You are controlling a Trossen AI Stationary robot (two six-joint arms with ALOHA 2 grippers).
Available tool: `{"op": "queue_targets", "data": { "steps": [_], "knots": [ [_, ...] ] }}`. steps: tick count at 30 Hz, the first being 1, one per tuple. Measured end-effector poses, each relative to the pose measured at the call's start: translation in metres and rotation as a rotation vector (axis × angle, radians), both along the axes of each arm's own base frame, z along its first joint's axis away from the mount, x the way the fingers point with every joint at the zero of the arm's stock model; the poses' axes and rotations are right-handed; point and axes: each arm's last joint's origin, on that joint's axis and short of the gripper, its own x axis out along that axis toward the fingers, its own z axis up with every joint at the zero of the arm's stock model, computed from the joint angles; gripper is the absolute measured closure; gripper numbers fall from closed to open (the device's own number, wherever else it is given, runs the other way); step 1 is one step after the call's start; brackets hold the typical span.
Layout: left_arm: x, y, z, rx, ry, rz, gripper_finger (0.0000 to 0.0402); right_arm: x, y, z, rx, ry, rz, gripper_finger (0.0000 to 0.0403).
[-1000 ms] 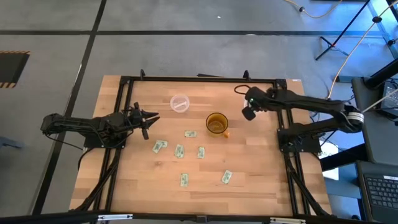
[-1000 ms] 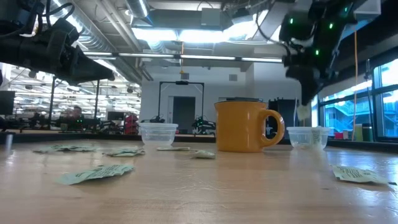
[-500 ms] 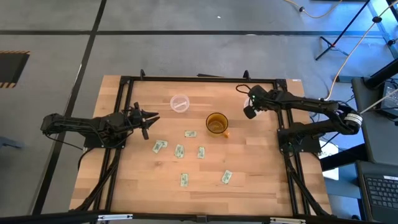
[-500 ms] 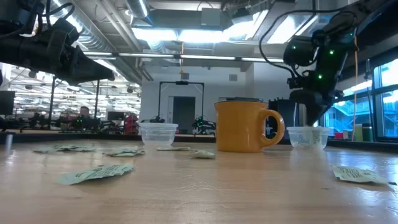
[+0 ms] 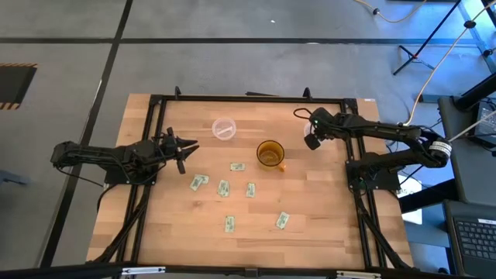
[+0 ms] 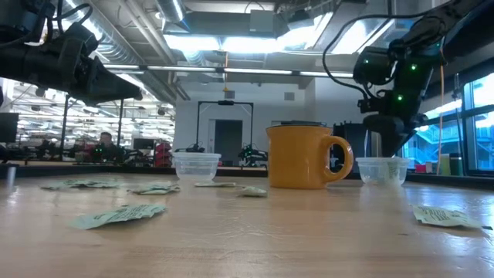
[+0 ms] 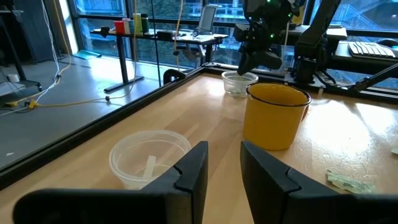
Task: Pick and place Stevia / Truvia into bins
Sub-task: Put the white stevia packet into the right transparent container, then put the white stevia packet into the left transparent container
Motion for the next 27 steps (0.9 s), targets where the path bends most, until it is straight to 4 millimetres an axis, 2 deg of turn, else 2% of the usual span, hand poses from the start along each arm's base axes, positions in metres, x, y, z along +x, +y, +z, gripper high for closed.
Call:
{"op": "queue_targets", "data": {
  "steps": [4,9,15,21,27],
  "knots": [
    [0.0,0.0,0.001,0.0,-0.008,0.0,0.0313,0.002,-0.002,0.004,-0.027,0.002,-0.004,0.0301],
    [0.001,0.0,0.007,0.001,-0.075,0.0,0.0313,0.012,-0.002,0.03,-0.087,-0.078,0.029,0.0284],
    [0.001,-0.002,0.01,-0.003,-0.11,-0.063,0.0313,0.021,0.026,0.059,-0.153,-0.25,0.176,0.0285],
    [0.003,-0.004,0.013,-0.007,-0.135,-0.164,0.0313,0.025,0.064,0.057,-0.094,-0.403,0.38,0.0285],
    [0.013,-0.007,0.028,0.024,-0.071,-0.198,0.0313,0.029,0.079,0.05,-0.08,-0.429,0.45,0.0286]
  ]
}}
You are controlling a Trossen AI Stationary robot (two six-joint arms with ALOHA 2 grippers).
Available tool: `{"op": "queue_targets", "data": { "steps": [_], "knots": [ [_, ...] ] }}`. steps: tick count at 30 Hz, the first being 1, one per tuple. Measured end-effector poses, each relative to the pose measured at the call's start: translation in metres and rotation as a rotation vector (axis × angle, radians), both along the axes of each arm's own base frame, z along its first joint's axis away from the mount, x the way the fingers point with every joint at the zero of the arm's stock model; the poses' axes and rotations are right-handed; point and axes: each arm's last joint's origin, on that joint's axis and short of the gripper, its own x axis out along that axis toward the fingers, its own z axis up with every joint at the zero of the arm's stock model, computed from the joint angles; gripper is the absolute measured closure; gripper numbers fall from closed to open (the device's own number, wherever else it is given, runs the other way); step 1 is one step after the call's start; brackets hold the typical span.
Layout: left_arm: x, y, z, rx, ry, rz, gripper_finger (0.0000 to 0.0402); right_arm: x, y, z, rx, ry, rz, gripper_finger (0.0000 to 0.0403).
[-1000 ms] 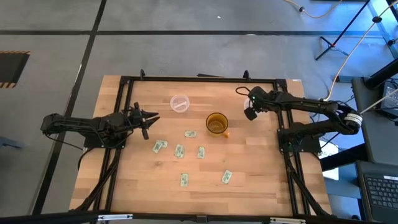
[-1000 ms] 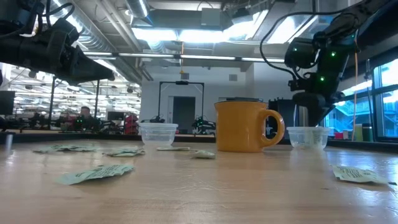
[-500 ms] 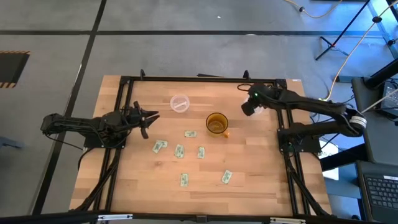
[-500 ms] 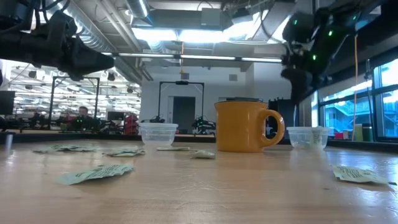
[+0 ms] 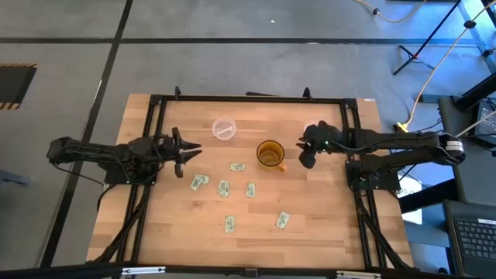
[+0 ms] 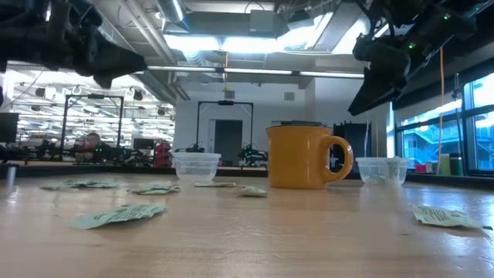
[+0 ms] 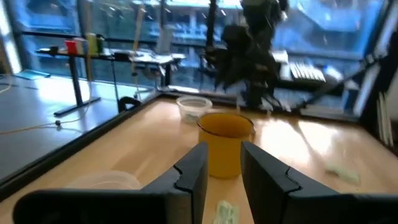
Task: Pick and place Stevia / Truvia into bins
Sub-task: Put the white stevia packet into the left transparent container
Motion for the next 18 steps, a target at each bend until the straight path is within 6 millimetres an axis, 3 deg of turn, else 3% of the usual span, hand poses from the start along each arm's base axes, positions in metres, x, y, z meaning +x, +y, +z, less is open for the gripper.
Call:
{"op": "queue_targets", "data": {
  "steps": [8,12,18],
  "knots": [
    [0.039,-0.013,0.019,0.042,0.406,-0.008,0.0313,0.0,0.001,0.0,0.013,-0.004,-0.014,0.0286],
    [0.059,-0.021,0.013,0.042,0.66,-0.026,0.0313,0.0,0.001,0.0,0.013,-0.004,-0.014,0.0286],
    [0.07,-0.029,0.002,-0.082,0.934,-0.025,0.0313,0.0,0.001,0.0,0.013,-0.004,-0.014,0.0286]
  ]
}}
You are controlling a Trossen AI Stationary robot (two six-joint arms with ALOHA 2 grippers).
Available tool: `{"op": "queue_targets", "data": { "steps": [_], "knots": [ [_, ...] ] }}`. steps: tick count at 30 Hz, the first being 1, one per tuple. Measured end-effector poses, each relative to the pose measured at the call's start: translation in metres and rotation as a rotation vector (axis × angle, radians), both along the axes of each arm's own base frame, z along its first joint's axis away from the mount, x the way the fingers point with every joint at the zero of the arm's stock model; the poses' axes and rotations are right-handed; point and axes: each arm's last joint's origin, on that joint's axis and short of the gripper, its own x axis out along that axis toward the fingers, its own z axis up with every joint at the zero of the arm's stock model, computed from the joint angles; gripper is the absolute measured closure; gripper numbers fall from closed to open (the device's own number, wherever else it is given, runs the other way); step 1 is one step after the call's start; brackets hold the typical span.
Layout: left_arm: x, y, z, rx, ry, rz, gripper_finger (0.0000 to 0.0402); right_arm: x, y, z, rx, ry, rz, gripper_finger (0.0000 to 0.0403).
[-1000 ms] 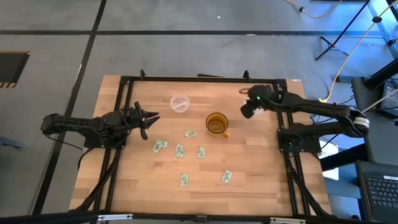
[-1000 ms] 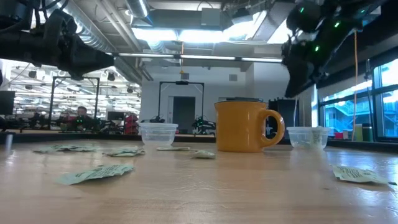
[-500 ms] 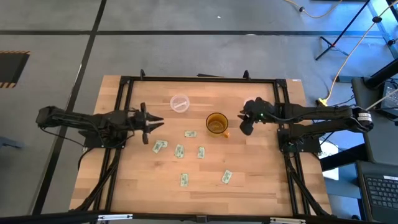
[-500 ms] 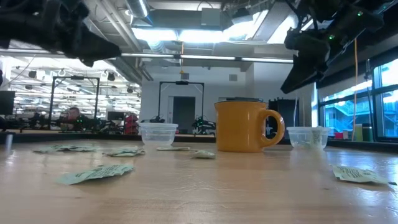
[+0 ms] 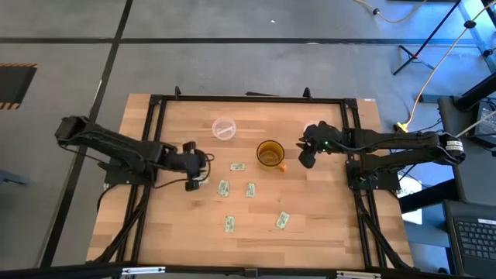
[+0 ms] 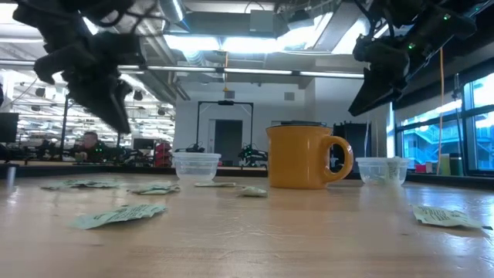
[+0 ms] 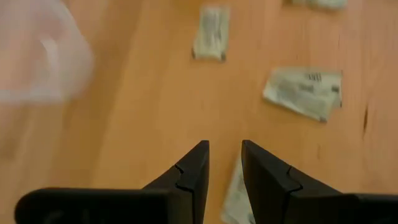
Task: Pick and place Stevia / Truvia into bins
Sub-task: Put the white stevia packet into the left transparent container
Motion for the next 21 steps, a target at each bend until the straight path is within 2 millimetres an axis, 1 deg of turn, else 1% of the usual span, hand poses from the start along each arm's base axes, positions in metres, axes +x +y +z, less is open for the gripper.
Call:
{"op": "queue_targets", "data": {
  "steps": [4,8,14,21],
  "knots": [
    [0.005,-0.004,-0.012,-0.116,0.074,0.013,0.0313,0.0,0.0,0.0,0.0,0.0,0.0,0.0286],
    [0.005,-0.005,-0.022,-0.173,0.16,0.039,0.0313,0.0,0.0,0.0,0.0,0.001,0.0,0.0286],
    [0.003,-0.005,-0.034,-0.195,0.258,0.112,0.0313,0.0,0.0,0.0,0.0,0.001,0.0,0.0286],
    [0.006,-0.009,-0.042,-0.219,0.308,0.097,0.0313,0.0,-0.001,0.0,-0.018,0.004,-0.019,0.0286]
  ]
}}
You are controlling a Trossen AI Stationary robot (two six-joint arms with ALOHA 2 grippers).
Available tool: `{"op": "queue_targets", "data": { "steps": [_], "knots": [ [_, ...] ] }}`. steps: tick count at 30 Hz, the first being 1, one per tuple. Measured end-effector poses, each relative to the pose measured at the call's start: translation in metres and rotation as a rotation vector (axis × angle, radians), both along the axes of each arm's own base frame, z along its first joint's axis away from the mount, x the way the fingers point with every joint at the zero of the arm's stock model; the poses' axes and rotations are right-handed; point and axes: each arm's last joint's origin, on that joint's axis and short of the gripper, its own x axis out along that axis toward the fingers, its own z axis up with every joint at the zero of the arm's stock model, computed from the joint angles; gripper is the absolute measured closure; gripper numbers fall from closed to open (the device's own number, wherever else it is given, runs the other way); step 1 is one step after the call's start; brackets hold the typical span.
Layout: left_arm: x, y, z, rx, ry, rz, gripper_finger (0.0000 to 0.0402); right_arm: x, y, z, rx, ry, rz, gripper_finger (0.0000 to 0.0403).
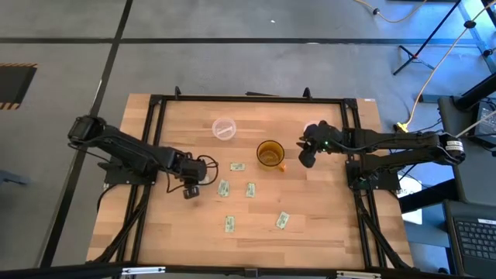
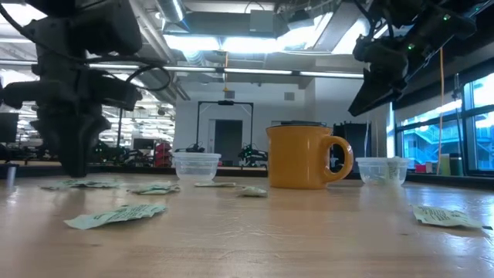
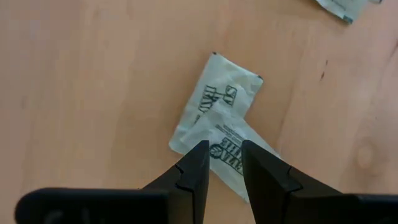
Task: Pick and place Stevia / Truvia into bins
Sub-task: Put the white stevia packet into the left transparent container
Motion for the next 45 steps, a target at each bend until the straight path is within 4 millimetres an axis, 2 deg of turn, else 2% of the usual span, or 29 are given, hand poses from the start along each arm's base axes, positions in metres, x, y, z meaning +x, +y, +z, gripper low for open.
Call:
{"op": "queue_targets", "data": {
  "steps": [9,15,25,30,35,45],
  "knots": [
    [0.002,-0.012,-0.016,0.05,0.082,-0.054,0.0313,0.0,0.0,0.0,-0.002,0.001,-0.002,0.0286],
    [0.002,-0.014,-0.016,0.058,0.079,-0.063,0.0317,0.0,0.0,0.0,-0.001,0.001,-0.001,0.0286],
    [0.002,-0.014,-0.017,0.046,0.081,-0.067,0.0385,0.0,0.0,0.0,-0.003,0.003,0.002,0.0286],
    [0.0,-0.014,-0.015,0.029,0.082,-0.076,0.0397,0.0,0.0,0.0,-0.003,0.003,0.002,0.0286],
    [-0.009,-0.014,-0.005,-0.021,0.074,-0.1,0.0398,0.0,0.0,0.0,-0.002,0.008,0.002,0.0286],
    [-0.018,-0.009,0.034,0.004,-0.183,-0.054,0.0398,-0.001,0.0,-0.001,-0.004,0.012,0.005,0.0286]
  ]
}}
